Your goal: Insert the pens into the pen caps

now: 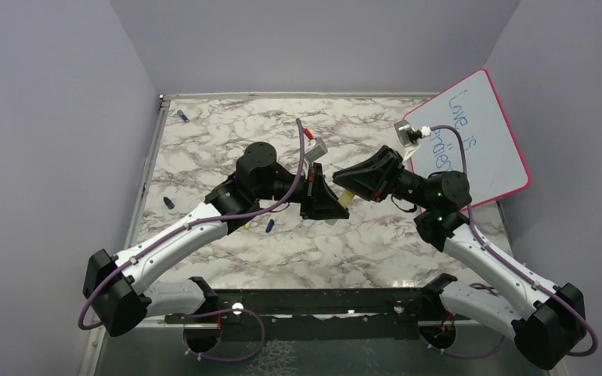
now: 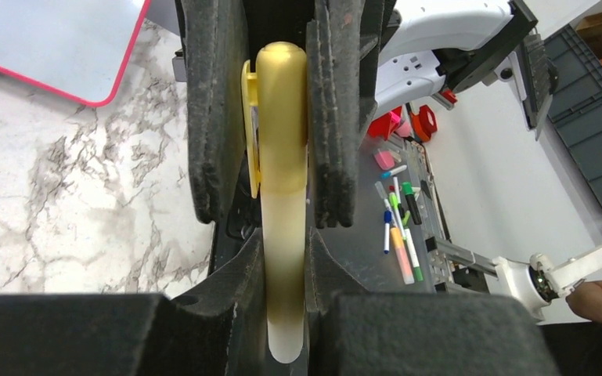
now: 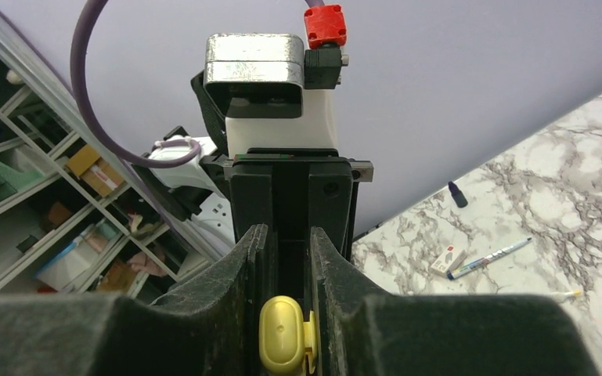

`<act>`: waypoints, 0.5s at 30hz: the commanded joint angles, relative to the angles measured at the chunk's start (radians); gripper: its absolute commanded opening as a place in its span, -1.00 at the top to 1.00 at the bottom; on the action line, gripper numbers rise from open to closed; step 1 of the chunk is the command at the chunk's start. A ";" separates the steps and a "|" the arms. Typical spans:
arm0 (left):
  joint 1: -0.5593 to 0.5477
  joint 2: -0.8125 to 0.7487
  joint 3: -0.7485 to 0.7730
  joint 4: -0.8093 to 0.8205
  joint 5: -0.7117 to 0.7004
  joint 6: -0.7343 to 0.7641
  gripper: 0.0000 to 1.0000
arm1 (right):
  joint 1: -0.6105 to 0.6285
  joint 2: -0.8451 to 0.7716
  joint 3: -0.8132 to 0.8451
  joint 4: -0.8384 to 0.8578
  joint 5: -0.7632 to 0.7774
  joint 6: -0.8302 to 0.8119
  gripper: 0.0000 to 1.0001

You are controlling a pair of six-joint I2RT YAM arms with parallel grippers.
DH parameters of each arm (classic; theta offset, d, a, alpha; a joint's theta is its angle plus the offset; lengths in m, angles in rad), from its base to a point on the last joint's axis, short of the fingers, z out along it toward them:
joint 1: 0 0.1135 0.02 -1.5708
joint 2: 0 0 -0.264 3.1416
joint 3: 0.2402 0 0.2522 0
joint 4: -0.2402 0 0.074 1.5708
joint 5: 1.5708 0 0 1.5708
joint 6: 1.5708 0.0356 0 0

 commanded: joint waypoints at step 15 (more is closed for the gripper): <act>0.086 -0.085 -0.147 0.035 -0.121 0.057 1.00 | 0.053 0.043 0.211 -0.639 0.188 -0.019 -0.12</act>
